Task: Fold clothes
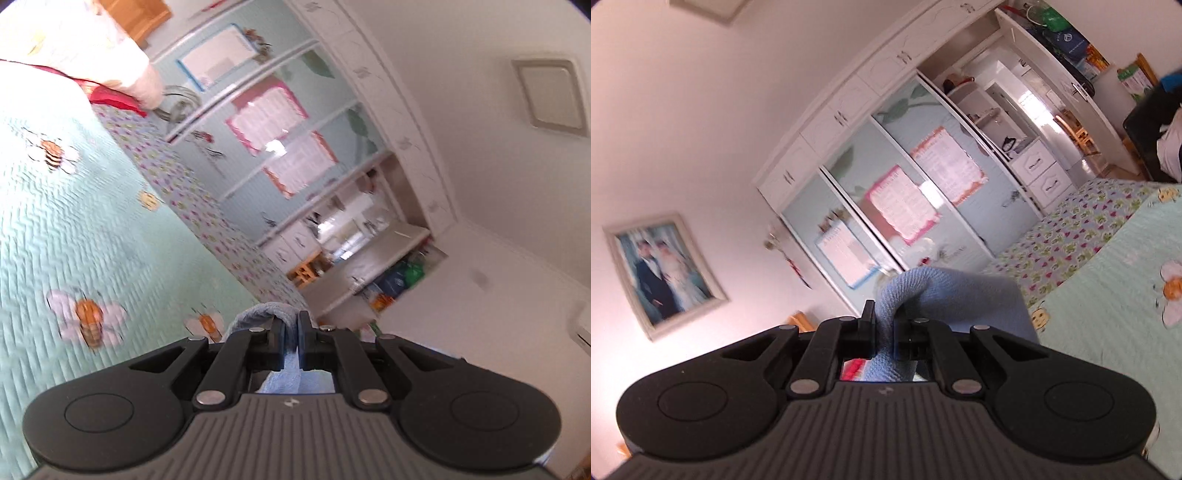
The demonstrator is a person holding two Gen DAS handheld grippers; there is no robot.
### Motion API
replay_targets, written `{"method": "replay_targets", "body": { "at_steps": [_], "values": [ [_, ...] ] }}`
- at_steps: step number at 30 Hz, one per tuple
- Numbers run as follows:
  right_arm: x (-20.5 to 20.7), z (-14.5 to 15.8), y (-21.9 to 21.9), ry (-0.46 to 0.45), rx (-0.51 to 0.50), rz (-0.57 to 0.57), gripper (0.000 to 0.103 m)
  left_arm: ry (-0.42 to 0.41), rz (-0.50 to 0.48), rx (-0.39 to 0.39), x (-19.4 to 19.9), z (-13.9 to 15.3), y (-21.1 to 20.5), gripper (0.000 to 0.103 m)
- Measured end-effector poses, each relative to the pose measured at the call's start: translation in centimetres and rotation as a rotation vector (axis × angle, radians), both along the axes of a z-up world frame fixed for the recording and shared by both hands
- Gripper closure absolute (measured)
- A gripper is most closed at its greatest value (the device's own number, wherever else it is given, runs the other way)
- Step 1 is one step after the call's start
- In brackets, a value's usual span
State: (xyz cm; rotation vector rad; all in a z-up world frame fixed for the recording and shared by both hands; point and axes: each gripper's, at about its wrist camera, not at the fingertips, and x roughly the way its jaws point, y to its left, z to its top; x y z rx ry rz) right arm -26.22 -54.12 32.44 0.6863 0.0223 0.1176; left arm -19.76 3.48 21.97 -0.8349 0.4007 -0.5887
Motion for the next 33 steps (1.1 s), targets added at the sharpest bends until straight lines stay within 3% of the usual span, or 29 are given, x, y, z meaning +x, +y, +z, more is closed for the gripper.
{"method": "replay_targets", "body": {
  "at_steps": [5,9,11,13,14,15,17,22,26,30,31,33],
  "values": [
    [9.9,-1.7,-1.3,0.115,-0.053,-0.075,0.096,0.053,0.083,0.087,8.9,0.4,-0.4,0.098],
    [17.3,-6.0,-1.9,0.204,-0.059,-0.110,0.094,0.071,0.222,0.163,15.7,-0.6,-1.7,0.098],
    [20.5,-8.9,-1.9,0.265,-0.070,-0.115,0.086,0.101,0.265,0.245,18.6,-2.2,-2.8,0.097],
    [21.6,-12.9,-1.6,0.395,-0.052,-0.078,0.055,0.219,0.262,0.374,21.2,-4.7,-4.2,0.090],
    [22.2,-14.8,-1.4,0.461,-0.043,-0.059,0.055,0.290,0.254,0.381,21.9,-6.2,-4.2,0.087],
    [22.4,-16.8,-1.3,0.517,-0.036,-0.041,0.055,0.342,0.250,0.364,21.9,-7.7,-3.7,0.080],
    [20.1,-19.9,-1.3,0.547,-0.035,-0.024,0.055,0.405,0.262,0.316,21.0,-9.7,-2.4,0.070],
    [12.7,-24.9,-2.8,0.640,-0.009,-0.068,0.052,0.417,0.356,0.135,15.4,-11.6,2.3,0.049],
    [8.9,-28.6,-3.1,0.716,0.140,-0.068,0.052,0.353,0.324,0.028,9.4,-11.0,2.4,0.046],
    [8.6,-30.0,-1.4,0.687,0.178,-0.042,0.042,0.381,0.327,0.055,7.8,-12.8,1.0,0.033],
    [9.0,-30.0,-1.0,0.673,0.179,-0.045,0.036,0.392,0.330,0.065,7.6,-13.3,0.7,0.033],
    [10.2,-30.0,-0.1,0.651,0.179,-0.036,0.033,0.413,0.335,0.084,7.1,-14.4,-0.1,0.033]
  ]
}}
